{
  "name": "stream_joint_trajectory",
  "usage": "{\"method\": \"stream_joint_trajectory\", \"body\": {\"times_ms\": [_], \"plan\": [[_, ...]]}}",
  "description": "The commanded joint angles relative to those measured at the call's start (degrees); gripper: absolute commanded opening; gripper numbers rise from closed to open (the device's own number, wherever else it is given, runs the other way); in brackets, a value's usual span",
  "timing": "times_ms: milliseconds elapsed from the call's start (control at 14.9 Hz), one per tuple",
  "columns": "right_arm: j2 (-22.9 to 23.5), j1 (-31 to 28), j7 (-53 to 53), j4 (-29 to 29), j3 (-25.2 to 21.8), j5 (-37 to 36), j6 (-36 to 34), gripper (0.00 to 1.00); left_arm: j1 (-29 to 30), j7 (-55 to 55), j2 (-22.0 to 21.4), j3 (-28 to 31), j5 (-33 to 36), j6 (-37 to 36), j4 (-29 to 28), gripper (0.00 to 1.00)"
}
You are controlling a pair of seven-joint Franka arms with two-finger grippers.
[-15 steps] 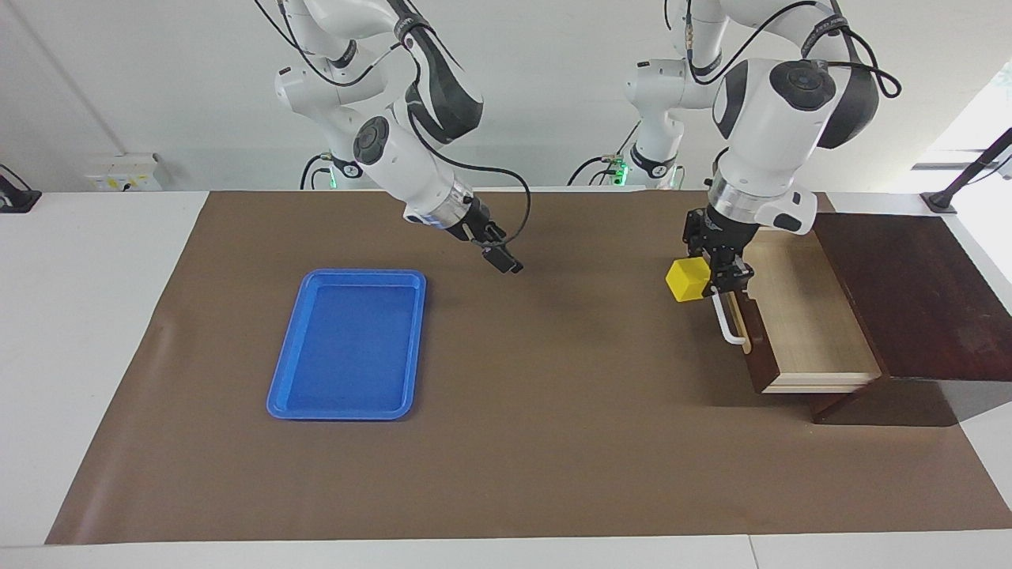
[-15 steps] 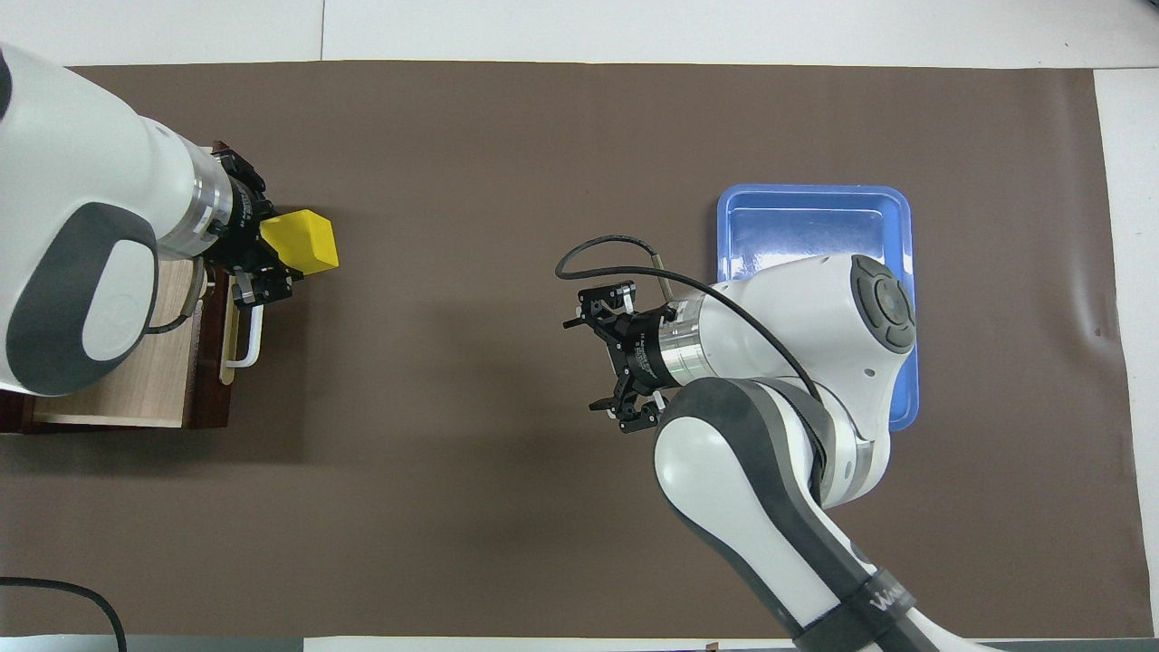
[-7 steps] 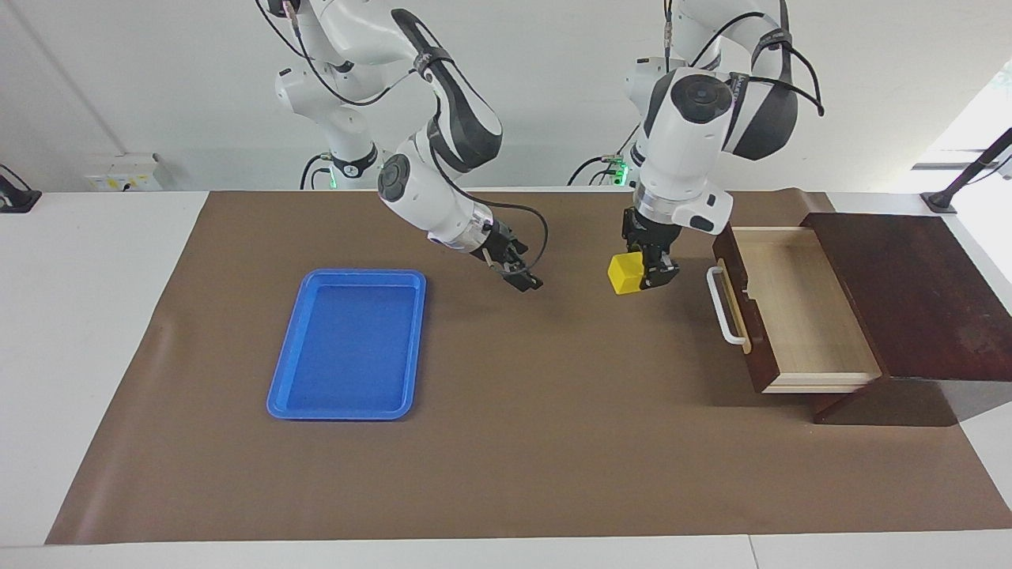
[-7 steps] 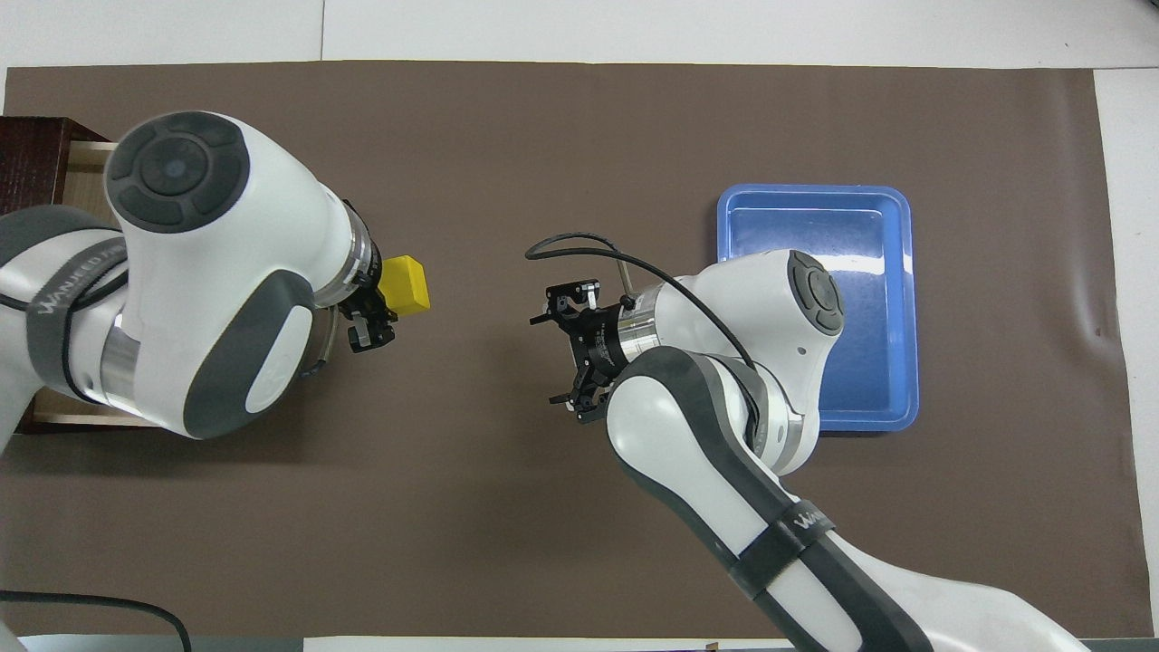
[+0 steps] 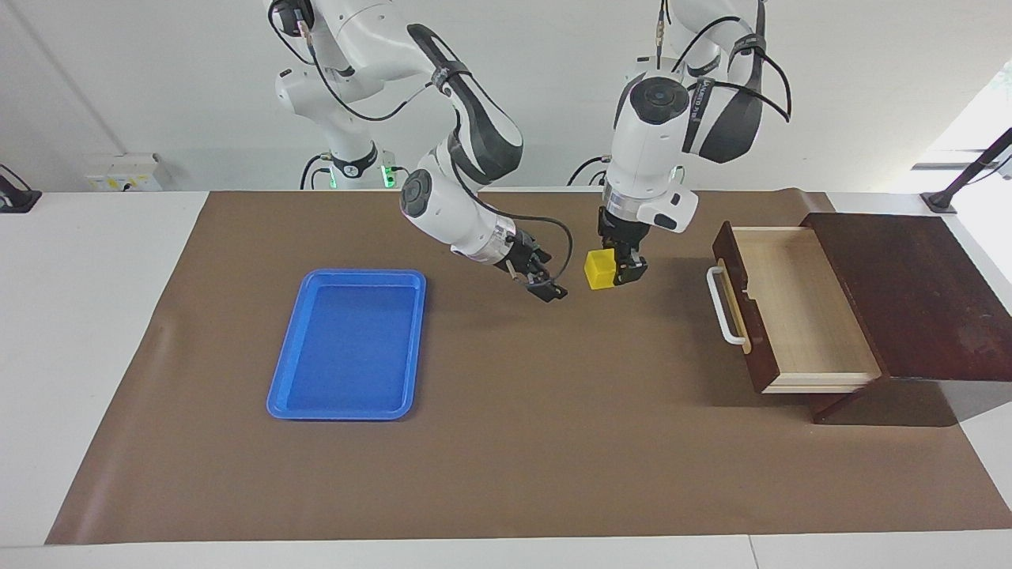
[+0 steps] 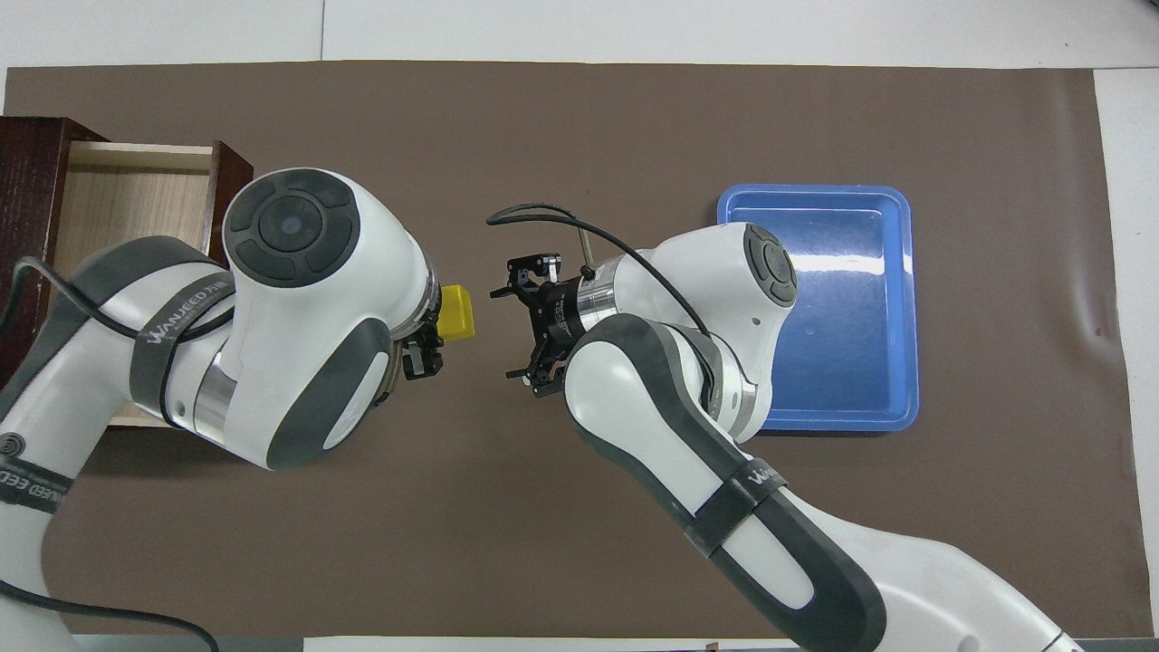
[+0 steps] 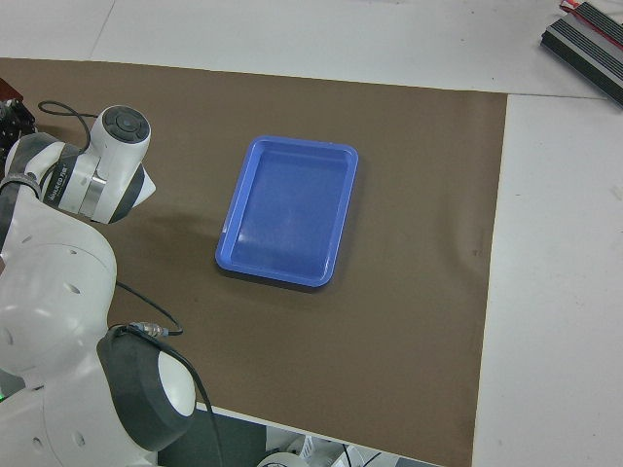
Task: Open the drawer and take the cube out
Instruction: 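Grasp the cube with the right gripper and open the left gripper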
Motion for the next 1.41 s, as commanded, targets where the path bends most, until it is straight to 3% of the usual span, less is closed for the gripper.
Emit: {"method": "stream_joint_trajectory", "body": {"times_ms": [0, 468, 803, 937, 1004, 1071, 1138, 1338], "plan": [[1.52, 1.06, 3.7, 3.31, 0.01, 3.88, 0.91, 1.0, -1.91, -0.71, -3.12, 0.9, 0.9, 4.65, -6.5, 0.0], [1.7, 4.14, 3.54, 0.87, 0.01, 3.01, 6.08, 1.0, -2.27, -1.32, -3.74, 0.81, 0.9, 6.15, -7.92, 0.0], [1.61, 4.32, 3.45, 0.59, -0.07, 3.01, 6.09, 1.0, -1.92, -1.32, -3.66, 0.81, 0.9, 6.33, -7.92, 0.0], [1.61, 4.58, 3.62, 0.68, 0.01, 3.1, 6.18, 0.87, -1.65, -1.24, -3.65, 0.81, 0.9, 6.51, -7.92, 0.0], [1.61, 4.58, 3.71, 0.68, 0.01, 3.19, 6.18, 0.64, -1.57, -1.24, -3.65, 0.81, 0.9, 6.51, -7.92, 0.0], [1.61, 4.58, 4.15, 0.77, 0.01, 3.27, 6.27, 0.29, -1.57, -1.24, -3.65, 0.9, 0.9, 6.42, -7.92, 0.0], [1.61, 4.67, 4.94, 0.94, 0.01, 3.36, 6.27, 0.0, -1.57, -1.24, -3.65, 0.9, 0.9, 6.42, -7.92, 0.0], [1.53, 4.23, 5.73, 1.82, -0.07, 3.54, 6.01, 0.0, -1.57, -1.15, -3.65, 0.9, 0.9, 6.33, -7.92, 0.0]]}}
